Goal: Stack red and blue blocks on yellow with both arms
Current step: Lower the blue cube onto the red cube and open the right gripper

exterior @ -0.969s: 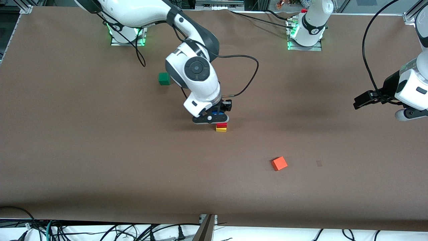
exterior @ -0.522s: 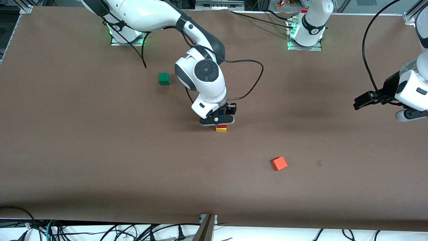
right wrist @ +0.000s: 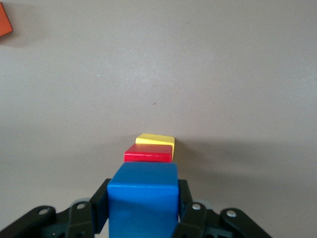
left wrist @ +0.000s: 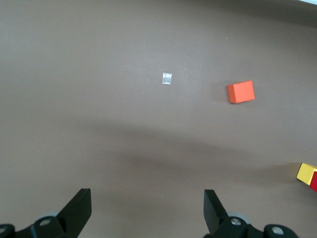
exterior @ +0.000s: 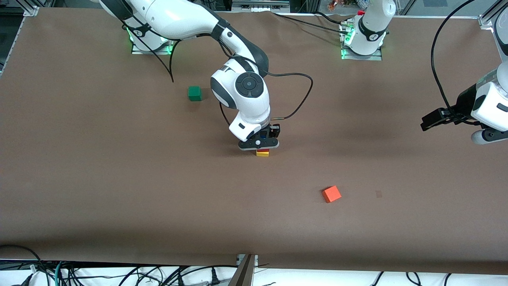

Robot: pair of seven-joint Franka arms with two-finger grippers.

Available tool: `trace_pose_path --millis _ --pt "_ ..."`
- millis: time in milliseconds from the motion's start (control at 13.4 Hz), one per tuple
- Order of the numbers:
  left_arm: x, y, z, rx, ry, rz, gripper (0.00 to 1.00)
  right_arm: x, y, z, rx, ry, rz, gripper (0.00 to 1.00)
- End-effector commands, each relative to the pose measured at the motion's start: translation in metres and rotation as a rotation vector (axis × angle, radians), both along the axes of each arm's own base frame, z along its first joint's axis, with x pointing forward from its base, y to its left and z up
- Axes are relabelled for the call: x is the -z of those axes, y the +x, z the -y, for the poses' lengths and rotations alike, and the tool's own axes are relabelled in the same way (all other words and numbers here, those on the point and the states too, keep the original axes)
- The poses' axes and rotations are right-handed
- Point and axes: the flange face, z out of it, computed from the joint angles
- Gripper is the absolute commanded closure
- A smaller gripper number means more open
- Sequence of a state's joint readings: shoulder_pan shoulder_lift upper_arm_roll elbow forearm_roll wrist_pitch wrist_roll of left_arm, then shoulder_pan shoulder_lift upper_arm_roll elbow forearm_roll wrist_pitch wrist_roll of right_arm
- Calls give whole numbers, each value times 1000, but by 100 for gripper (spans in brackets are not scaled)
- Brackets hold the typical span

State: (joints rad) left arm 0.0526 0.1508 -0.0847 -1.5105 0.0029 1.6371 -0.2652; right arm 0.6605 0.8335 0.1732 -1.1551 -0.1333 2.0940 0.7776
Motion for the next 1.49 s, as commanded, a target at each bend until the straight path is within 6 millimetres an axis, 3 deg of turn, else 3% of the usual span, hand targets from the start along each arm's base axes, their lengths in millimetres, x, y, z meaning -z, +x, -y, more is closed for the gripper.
trace_pose_path --millis 0,522,671,746,895,1193,1417 --pt "-5 4 -2 10 -11 9 0 0 1 -5 6 -3 26 56" --pt "-6 4 -4 8 -13 10 0 16 -7 -14 10 -17 35 53" --pt "-5 5 -4 8 -12 9 0 15 -6 -13 10 -16 36 29" --pt "-5 5 -5 7 -12 9 0 15 -6 -13 9 -16 36 26" --pt "-5 5 -4 6 -13 9 0 14 -5 -13 13 -16 38 1" --pt "-5 5 -4 5 -15 9 0 -1 -1 -8 27 -9 42 0" --pt "-5 5 -4 6 -15 9 0 -32 3 5 41 -29 32 0"
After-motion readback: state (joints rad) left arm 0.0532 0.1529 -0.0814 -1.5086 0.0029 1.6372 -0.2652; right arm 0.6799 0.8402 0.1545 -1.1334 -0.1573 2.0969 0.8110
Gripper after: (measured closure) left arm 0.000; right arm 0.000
